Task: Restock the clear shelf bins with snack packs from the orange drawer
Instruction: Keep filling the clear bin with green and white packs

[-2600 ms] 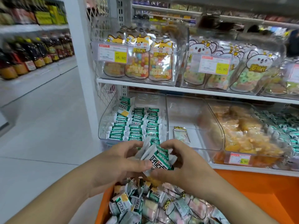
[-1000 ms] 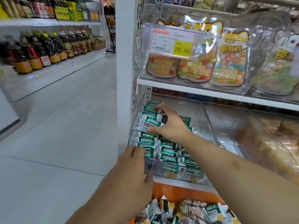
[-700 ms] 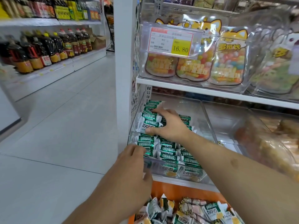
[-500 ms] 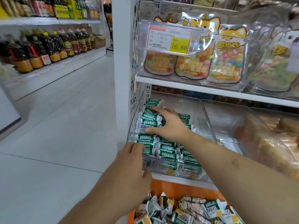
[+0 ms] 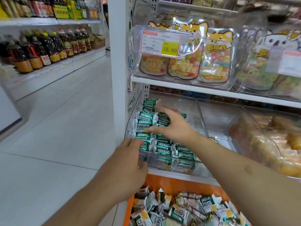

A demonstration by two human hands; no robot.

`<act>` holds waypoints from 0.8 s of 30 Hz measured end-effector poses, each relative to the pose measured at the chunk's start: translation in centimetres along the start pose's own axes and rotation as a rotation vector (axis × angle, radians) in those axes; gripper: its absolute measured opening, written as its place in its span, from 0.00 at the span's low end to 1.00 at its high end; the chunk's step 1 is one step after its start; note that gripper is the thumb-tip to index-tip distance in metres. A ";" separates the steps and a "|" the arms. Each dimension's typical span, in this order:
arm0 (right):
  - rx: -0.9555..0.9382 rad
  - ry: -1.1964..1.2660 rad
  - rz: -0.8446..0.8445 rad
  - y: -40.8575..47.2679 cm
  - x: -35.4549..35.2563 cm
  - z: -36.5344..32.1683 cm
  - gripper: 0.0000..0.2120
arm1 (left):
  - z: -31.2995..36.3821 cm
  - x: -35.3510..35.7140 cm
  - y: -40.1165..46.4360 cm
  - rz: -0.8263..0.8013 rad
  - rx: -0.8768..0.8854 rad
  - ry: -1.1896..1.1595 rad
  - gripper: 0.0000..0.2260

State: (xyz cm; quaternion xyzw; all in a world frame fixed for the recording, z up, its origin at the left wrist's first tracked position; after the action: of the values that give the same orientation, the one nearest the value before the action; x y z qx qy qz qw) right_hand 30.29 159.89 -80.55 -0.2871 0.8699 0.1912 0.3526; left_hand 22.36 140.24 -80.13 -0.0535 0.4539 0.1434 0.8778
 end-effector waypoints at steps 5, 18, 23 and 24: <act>0.012 0.080 -0.011 -5.5 -2.3 -1.4 0.36 | 2.0 -0.5 -1.4 0.012 0.044 -0.028 0.24; 0.133 0.147 -0.117 -25.4 0.1 4.7 0.15 | 2.3 11.0 -7.4 -0.290 0.015 -0.033 0.21; 0.318 0.057 -0.241 -28.4 4.9 12.6 0.19 | -1.8 18.8 -8.1 -0.453 -0.096 0.070 0.27; 0.350 0.042 -0.255 -28.5 5.8 14.0 0.21 | -2.7 20.1 -8.2 -0.466 -0.129 0.071 0.30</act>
State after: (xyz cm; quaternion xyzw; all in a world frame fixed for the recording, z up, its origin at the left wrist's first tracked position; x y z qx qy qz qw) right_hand 52.02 143.52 -97.92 -0.3332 0.8536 -0.0148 0.4002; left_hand 33.68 135.90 -98.35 -0.2179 0.4496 -0.0364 0.8655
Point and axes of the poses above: each hand's wrist, its own y-axis towards the middle knuckle, its own x-axis out of the palm, z = x × y, the point moved 10 cm from there along y, towards the middle knuckle, and after that the axes turned 1 degree about y, right-handed, at the moved point
